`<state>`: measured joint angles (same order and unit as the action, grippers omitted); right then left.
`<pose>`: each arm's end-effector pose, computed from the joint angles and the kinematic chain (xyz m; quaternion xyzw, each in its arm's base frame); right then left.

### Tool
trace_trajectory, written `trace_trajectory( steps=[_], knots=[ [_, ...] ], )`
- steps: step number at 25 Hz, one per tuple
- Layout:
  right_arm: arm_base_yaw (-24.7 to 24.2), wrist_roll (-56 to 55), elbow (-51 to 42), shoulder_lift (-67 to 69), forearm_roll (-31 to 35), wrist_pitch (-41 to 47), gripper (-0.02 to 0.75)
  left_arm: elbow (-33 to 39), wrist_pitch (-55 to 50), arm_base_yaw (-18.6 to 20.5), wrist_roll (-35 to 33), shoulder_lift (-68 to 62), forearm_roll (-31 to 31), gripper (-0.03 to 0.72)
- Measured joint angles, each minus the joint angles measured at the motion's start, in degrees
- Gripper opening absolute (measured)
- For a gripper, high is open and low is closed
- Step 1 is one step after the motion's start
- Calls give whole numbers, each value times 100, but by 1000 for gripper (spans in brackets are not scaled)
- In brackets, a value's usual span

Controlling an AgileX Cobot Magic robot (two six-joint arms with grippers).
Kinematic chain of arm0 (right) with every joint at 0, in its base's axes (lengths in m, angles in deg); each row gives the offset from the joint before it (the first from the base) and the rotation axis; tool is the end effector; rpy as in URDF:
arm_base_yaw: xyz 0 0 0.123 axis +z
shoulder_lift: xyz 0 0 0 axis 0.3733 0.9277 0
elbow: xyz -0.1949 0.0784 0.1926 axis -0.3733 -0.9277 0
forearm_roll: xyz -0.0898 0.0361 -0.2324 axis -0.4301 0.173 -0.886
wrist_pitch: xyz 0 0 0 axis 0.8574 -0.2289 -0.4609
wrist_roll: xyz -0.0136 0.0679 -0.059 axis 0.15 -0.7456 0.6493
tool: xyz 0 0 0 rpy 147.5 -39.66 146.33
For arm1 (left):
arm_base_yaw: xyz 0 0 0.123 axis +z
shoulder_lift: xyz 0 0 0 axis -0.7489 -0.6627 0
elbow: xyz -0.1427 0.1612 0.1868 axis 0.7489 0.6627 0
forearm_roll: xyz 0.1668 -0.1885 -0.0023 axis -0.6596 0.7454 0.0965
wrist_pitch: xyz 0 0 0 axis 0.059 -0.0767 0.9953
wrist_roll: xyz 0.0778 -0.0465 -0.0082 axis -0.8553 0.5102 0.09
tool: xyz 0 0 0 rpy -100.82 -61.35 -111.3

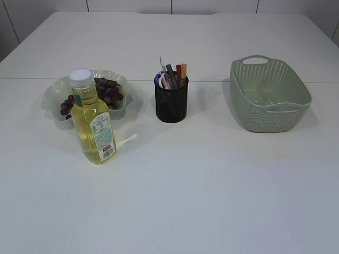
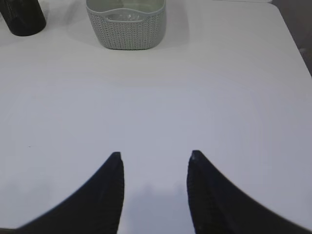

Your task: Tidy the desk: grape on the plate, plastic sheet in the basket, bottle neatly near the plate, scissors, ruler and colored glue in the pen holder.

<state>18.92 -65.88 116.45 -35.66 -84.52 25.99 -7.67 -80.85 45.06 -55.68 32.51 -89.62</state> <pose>-0.0110 -0.0005 0.2699 -0.0099 0.8714 -0.0377 0.4891 -0.0083 0.0005 0.2818 -0.0354 0.8592 -0.0515 0.5079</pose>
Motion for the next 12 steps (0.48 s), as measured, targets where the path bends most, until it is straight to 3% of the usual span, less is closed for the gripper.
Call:
trace_trajectory(
  steps=[12],
  knots=[
    [0, 438, 0, 0, 280, 0, 348, 0, 0, 0, -354, 0, 138, 344]
  ],
)
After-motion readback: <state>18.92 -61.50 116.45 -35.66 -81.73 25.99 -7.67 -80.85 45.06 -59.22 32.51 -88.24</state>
